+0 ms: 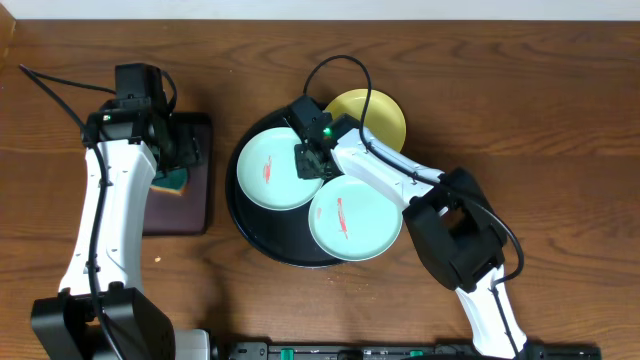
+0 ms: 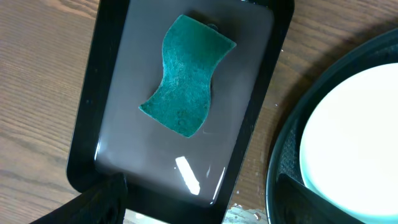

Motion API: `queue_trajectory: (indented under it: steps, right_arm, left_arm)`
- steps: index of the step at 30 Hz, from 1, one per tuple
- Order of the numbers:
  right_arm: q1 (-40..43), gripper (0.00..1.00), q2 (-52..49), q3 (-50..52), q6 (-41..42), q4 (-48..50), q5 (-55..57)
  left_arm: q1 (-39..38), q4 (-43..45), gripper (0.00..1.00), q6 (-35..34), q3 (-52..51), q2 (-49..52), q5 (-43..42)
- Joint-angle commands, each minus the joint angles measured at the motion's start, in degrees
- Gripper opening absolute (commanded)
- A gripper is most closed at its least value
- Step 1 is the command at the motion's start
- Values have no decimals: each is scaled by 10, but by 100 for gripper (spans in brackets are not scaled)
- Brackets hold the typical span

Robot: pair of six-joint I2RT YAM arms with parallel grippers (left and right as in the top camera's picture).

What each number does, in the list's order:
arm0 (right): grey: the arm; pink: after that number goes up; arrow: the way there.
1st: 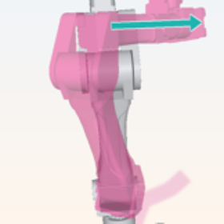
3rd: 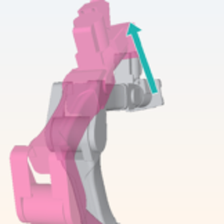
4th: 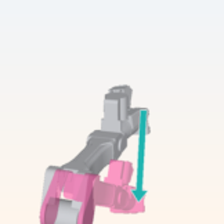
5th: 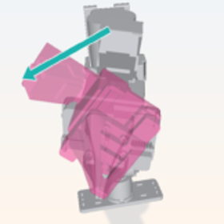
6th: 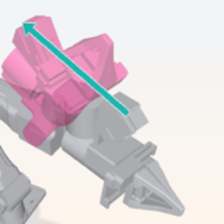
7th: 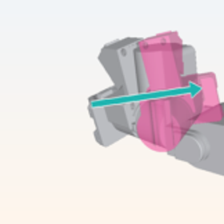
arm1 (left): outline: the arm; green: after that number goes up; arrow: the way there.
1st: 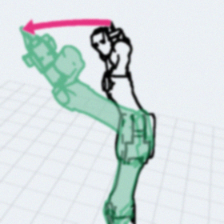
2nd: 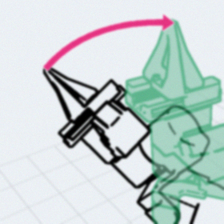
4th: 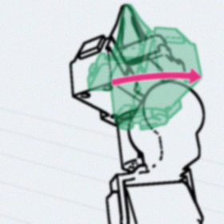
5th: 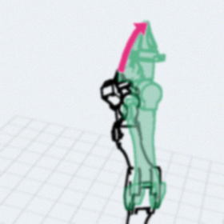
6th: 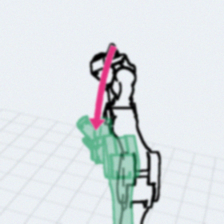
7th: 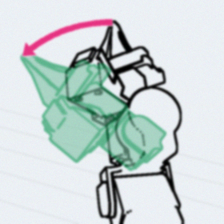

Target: Clean dirty plates on tray and stack at the side

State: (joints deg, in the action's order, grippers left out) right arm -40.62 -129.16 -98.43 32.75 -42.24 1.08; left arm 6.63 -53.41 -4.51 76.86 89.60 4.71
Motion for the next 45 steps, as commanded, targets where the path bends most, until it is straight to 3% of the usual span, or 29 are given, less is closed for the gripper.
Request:
queue_trajectory:
  steps: [1, 8, 20, 34, 37, 45]
  right_arm:
    - [5, 22, 3, -7, -13, -17, 8]
    - [5, 27, 67, -11, -9, -54, 44]
    - [5, 26, 48, 17, 14, -62, 73]
    - [9, 16, 1, 17, 13, -36, 42]
    - [9, 2, -3, 17, 13, -19, 22]
    - [9, 1, -23, 17, 9, 23, -47]
  left_arm:
    - [2, 4, 76, -5, 10, 4, 7]
    - [2, 6, 75, -5, 10, 4, 7]
    - [2, 3, 76, -5, 9, 4, 7]
    - [2, 4, 75, -5, 9, 4, 7]
    - [2, 4, 75, -5, 9, 4, 7]
    - [2, 4, 75, 7, 3, 4, 7]
